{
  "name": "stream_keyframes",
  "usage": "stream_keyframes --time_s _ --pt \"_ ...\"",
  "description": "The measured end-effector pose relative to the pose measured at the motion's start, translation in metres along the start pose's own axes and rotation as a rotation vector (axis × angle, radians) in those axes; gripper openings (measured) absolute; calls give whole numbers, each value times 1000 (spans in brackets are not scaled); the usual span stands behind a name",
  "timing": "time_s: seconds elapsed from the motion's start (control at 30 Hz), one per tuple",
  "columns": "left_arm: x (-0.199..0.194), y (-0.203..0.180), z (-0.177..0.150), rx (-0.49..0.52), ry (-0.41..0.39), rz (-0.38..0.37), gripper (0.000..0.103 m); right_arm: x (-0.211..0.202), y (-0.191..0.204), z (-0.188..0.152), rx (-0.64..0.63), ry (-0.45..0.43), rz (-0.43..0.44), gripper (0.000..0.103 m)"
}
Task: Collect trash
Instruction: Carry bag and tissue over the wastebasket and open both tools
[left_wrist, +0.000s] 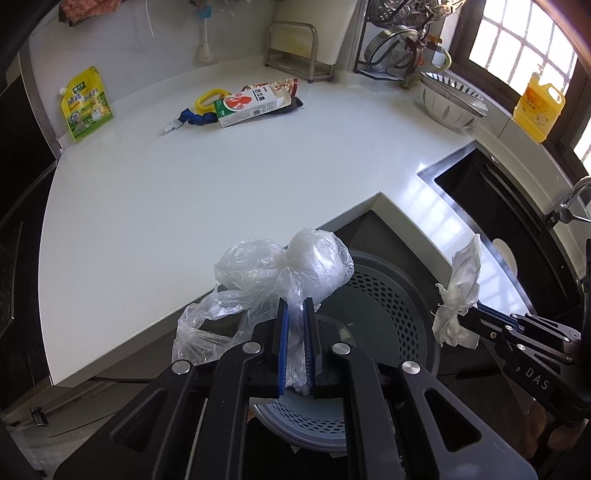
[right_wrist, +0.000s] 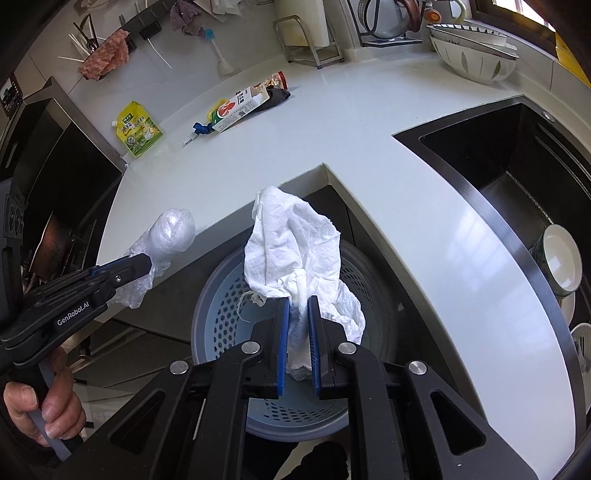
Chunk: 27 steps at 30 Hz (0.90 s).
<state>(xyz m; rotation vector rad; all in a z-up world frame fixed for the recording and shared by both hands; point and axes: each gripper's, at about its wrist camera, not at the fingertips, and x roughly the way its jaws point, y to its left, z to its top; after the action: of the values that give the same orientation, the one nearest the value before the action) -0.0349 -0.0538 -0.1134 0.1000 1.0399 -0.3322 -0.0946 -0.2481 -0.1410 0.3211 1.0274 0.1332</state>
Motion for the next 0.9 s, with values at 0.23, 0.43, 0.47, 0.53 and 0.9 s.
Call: stream_keyframes --time_s 0.23,0.43,0.47,0.53,0.9 --pt "4 -12 -12 13 40 -8 8 3 -3 -10 -6 33 4 10" --pt "9 -13 -17 2 66 -7 8 8 -1 -13 -17 57 15 10" --pt "12 -13 -18 0 76 -6 8 9 -2 -14 -14 63 19 10" --pt "18 -12 -22 -5 100 1 8 13 -2 -16 -14 78 19 10" --pt "40 -12 -33 -4 184 -14 9 24 -5 -22 -2 116 10 10"
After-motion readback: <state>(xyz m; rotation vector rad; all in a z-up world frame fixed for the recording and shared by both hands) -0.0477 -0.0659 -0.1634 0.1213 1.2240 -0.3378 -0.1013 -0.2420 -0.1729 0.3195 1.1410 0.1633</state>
